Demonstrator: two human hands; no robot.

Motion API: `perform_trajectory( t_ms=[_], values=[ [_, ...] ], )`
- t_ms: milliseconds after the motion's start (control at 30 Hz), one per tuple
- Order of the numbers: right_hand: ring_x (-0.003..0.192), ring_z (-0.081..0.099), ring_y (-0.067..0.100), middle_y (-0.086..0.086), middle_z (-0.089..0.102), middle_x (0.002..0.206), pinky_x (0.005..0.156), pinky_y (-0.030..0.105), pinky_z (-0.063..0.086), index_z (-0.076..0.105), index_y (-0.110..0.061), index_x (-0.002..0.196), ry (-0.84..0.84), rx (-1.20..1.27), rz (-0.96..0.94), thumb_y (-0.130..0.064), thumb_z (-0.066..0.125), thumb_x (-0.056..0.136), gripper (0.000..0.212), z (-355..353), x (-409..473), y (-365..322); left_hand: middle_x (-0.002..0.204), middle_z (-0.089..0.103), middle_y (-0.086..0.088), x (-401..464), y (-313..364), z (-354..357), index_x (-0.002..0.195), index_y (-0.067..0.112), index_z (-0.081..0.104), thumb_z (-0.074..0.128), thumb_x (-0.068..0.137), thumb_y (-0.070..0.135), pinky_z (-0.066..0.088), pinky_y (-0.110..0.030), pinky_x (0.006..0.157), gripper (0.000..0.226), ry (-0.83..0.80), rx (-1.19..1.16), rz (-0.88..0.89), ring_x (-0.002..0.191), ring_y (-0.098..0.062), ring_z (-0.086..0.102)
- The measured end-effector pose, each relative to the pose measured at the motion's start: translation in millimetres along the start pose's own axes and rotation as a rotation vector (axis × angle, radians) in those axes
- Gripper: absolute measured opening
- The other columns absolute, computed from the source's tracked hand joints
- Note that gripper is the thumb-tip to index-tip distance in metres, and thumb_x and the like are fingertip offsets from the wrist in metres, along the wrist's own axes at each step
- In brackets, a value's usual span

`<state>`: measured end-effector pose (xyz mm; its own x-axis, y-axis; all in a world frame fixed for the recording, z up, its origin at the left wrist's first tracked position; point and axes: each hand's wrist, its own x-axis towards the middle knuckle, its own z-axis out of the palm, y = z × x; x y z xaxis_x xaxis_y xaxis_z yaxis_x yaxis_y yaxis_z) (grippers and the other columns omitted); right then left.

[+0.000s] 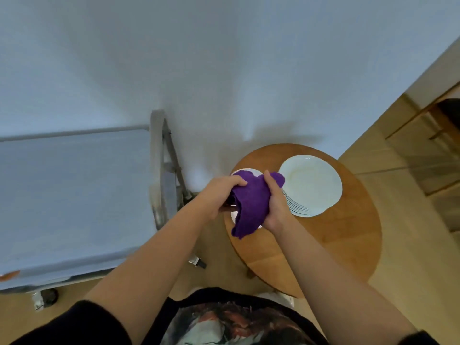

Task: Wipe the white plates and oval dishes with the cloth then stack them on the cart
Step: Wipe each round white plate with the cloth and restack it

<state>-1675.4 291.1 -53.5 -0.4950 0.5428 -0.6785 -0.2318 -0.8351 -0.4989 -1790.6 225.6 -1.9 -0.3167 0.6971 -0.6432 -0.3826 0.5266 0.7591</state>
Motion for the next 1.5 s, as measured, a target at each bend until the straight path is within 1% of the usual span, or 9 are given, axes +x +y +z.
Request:
perform_trajectory(
  t_ms=[67, 200, 500, 667, 867, 1100, 1267, 1400, 1500],
  values=[
    [0.084, 0.071, 0.030, 0.009, 0.074, 0.093, 0.063, 0.039, 0.057, 0.063, -0.015, 0.109, 0.140, -0.074, -0.020, -0.036, 0.074, 0.076, 0.041, -31.5, -2.2, -14.5, 0.086, 0.062, 0.001, 13.1, -13.4, 22.5, 0.093, 0.015, 0.055, 0.061, 0.087, 0.024, 0.049, -0.024, 0.057, 0.012, 0.021, 0.214, -0.014, 0.076, -0.014, 0.059],
    [0.095, 0.066, 0.032, 0.009, 0.069, 0.105, 0.078, 0.046, 0.057, 0.058, -0.019, 0.116, 0.272, -0.205, -0.025, -0.033, 0.074, 0.079, 0.043, -95.3, -3.6, -43.3, 0.096, 0.058, 0.003, 37.1, -42.6, 69.7, 0.108, 0.016, 0.050, 0.057, 0.091, 0.031, 0.049, -0.024, 0.063, 0.023, -0.005, 0.405, -0.083, 0.087, -0.014, 0.057],
    [0.099, 0.059, 0.027, 0.002, 0.061, 0.105, 0.094, 0.050, 0.048, 0.051, -0.028, 0.116, 0.310, -0.507, -0.039, -0.045, 0.066, 0.083, 0.040, -204.8, -2.8, -123.7, 0.097, 0.065, 0.000, 84.8, -88.5, 180.8, 0.097, 0.015, 0.061, 0.050, 0.096, 0.036, 0.042, -0.032, 0.088, 0.024, 0.263, 0.274, -0.091, 0.097, -0.020, 0.058],
    [0.103, 0.059, 0.029, 0.003, 0.063, 0.106, 0.097, 0.052, 0.046, 0.052, -0.029, 0.112, 0.325, -0.562, -0.027, -0.044, 0.069, 0.081, 0.038, -232.7, -3.0, -145.1, 0.083, 0.062, 0.005, 103.1, -100.8, 212.4, 0.105, 0.011, 0.062, 0.050, 0.097, 0.033, 0.045, -0.026, 0.068, 0.026, 0.383, 0.266, -0.133, 0.077, -0.014, 0.059],
    [0.101, 0.061, 0.027, 0.001, 0.064, 0.107, 0.093, 0.052, 0.048, 0.056, -0.034, 0.100, 0.349, -0.553, 0.001, -0.049, 0.072, 0.075, 0.033, -243.6, 4.4, -145.7, 0.085, 0.063, -0.003, 138.8, -104.7, 225.8, 0.076, 0.016, 0.057, 0.049, 0.095, 0.044, 0.050, -0.038, 0.088, 0.035, 0.367, 0.257, -0.241, 0.086, -0.022, 0.061],
    [0.098, 0.063, 0.026, 0.001, 0.066, 0.106, 0.089, 0.050, 0.052, 0.056, -0.036, 0.100, 0.353, -0.557, 0.022, -0.059, 0.069, 0.073, 0.038, -238.8, 11.6, -151.1, 0.069, 0.064, -0.004, 170.3, -106.3, 227.3, 0.082, 0.006, 0.065, 0.051, 0.094, 0.042, 0.048, -0.025, 0.061, 0.041, 0.376, 0.282, -0.323, 0.064, -0.016, 0.060],
    [0.094, 0.066, 0.025, 0.001, 0.068, 0.102, 0.086, 0.048, 0.054, 0.058, -0.036, 0.100, 0.355, -0.530, 0.023, -0.055, 0.069, 0.075, 0.033, -238.1, 14.9, -157.1, 0.065, 0.063, -0.006, 175.1, -109.0, 219.8, 0.071, 0.006, 0.061, 0.053, 0.093, 0.028, 0.053, -0.034, 0.076, 0.032, 0.378, 0.399, -0.289, 0.062, -0.020, 0.060],
    [0.094, 0.064, 0.024, -0.001, 0.067, 0.101, 0.084, 0.046, 0.054, 0.057, -0.036, 0.098, 0.382, -0.551, 0.014, -0.053, 0.070, 0.076, 0.030, -239.6, 16.2, -158.1, 0.064, 0.054, -0.009, 175.1, -102.0, 220.2, 0.066, 0.007, 0.051, 0.050, 0.090, 0.016, 0.046, -0.034, 0.059, 0.025, 0.390, 0.373, -0.285, 0.056, -0.021, 0.051],
    [0.093, 0.065, 0.024, -0.001, 0.068, 0.101, 0.083, 0.046, 0.055, 0.059, -0.035, 0.101, 0.372, -0.568, -0.029, -0.046, 0.073, 0.076, 0.031, -242.3, 15.3, -164.8, 0.071, 0.059, -0.008, 169.6, -102.7, 223.0, 0.084, 0.004, 0.057, 0.047, 0.091, 0.018, 0.045, -0.028, 0.054, 0.019, 0.449, 0.285, -0.234, 0.057, -0.020, 0.054]
  ],
)
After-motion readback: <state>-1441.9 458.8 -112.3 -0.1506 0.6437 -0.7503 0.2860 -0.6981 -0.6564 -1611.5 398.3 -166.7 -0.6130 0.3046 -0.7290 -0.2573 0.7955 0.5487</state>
